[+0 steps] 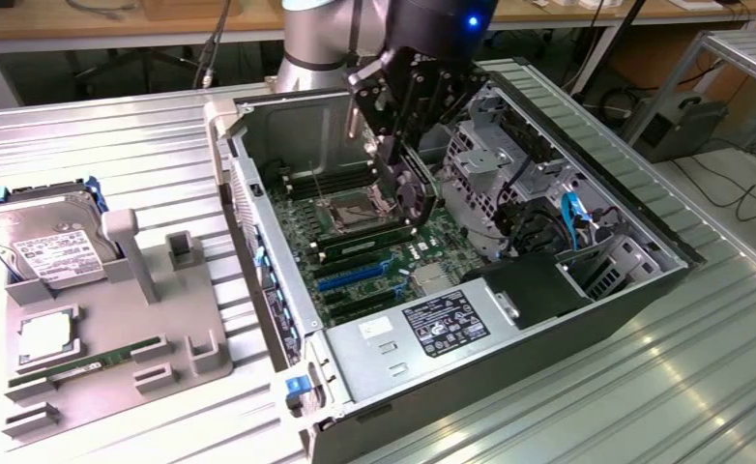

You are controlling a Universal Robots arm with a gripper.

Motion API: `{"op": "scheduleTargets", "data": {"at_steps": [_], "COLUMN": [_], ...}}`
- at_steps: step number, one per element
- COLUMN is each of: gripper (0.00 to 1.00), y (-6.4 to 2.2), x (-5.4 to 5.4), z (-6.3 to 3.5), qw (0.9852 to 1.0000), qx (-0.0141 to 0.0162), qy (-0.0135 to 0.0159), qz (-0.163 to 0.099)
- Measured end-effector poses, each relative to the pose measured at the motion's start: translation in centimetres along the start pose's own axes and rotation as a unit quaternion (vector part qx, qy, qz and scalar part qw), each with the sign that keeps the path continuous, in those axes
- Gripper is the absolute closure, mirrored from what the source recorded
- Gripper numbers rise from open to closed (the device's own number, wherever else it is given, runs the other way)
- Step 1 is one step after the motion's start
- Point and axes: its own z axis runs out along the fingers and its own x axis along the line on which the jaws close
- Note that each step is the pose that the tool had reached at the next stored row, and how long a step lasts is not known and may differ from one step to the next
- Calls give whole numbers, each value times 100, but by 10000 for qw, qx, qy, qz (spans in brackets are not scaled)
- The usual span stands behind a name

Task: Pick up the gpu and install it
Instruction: 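Pick up the gpu and move the gpu toward the slot, then insert the gpu into the slot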

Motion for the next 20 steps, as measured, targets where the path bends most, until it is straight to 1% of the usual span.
{"op": "scheduleTargets", "data": {"at_steps": [4, 5, 8, 20], "gripper": [74, 74, 74, 74], "y": [-10, -11, -13, -13], "x": [-176, -192, -206, -206], "z": [81, 98, 134, 135], "qw": [10000, 10000, 10000, 10000], "qx": [-1, 0, 1, 0], "qy": [0, 0, 0, 0], "qz": [0, 0, 0, 0]}}
